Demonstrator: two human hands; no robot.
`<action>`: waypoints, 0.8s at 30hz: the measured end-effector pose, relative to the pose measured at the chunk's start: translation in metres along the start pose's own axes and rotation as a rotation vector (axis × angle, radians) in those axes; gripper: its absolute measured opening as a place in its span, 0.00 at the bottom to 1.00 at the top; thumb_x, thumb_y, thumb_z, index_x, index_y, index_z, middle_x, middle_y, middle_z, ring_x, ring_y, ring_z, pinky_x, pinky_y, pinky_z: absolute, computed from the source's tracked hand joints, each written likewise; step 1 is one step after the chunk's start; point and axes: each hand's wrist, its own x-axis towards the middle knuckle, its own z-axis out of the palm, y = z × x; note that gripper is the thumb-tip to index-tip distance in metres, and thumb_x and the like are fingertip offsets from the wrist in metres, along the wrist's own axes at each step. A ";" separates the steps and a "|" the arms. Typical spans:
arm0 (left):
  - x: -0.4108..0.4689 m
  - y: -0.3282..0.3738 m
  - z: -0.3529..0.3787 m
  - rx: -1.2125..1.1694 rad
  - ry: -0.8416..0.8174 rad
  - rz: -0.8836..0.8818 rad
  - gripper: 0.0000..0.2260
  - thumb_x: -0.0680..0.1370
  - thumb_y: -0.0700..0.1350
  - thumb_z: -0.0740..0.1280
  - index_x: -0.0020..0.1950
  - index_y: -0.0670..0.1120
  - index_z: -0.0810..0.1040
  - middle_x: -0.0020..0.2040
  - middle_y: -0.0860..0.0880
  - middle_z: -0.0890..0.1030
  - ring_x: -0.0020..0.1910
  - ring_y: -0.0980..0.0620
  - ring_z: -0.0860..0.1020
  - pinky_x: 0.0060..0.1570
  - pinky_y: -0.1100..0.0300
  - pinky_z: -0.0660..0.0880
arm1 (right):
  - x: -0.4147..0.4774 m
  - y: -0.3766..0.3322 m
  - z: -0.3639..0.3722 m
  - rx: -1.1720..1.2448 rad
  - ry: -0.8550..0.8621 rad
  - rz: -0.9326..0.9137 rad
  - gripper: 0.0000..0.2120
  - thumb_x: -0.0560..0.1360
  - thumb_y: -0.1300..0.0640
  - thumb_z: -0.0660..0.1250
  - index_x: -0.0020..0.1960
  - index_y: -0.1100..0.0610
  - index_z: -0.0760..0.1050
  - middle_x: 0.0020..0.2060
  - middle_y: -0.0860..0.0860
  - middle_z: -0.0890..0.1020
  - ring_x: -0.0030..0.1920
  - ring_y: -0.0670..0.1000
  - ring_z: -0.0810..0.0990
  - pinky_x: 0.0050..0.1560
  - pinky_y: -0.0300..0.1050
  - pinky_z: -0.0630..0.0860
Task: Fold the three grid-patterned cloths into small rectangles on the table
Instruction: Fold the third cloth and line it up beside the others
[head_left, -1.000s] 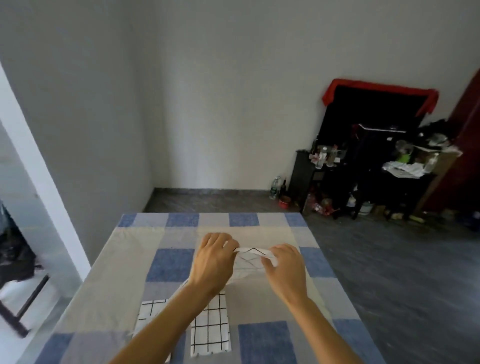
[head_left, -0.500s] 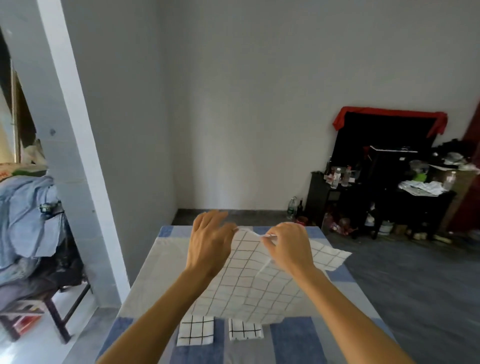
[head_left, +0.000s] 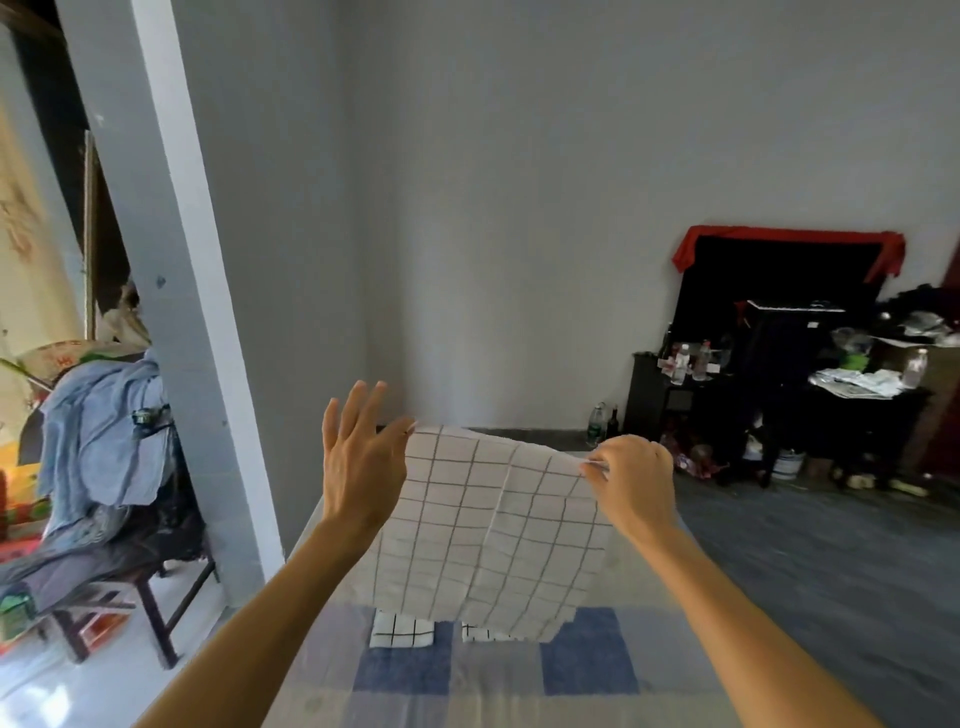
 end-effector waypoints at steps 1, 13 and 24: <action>-0.002 0.004 -0.007 -0.001 0.016 -0.016 0.06 0.72 0.39 0.72 0.47 0.48 0.83 0.66 0.40 0.74 0.69 0.39 0.66 0.69 0.37 0.59 | -0.002 0.004 -0.008 0.020 0.035 0.010 0.03 0.72 0.53 0.72 0.40 0.51 0.82 0.39 0.46 0.82 0.47 0.49 0.78 0.58 0.52 0.68; -0.059 0.095 -0.085 0.031 0.156 -0.172 0.04 0.71 0.38 0.72 0.43 0.46 0.84 0.64 0.38 0.75 0.67 0.37 0.69 0.69 0.39 0.59 | -0.046 0.061 -0.111 0.219 0.357 -0.183 0.04 0.72 0.58 0.72 0.46 0.58 0.82 0.54 0.57 0.81 0.59 0.59 0.77 0.64 0.62 0.66; -0.071 0.111 -0.117 0.000 0.239 -0.181 0.03 0.75 0.42 0.70 0.45 0.45 0.83 0.66 0.40 0.73 0.69 0.40 0.67 0.71 0.45 0.56 | -0.075 0.065 -0.146 0.357 0.366 -0.100 0.09 0.75 0.53 0.70 0.48 0.59 0.82 0.54 0.57 0.81 0.59 0.60 0.77 0.61 0.67 0.69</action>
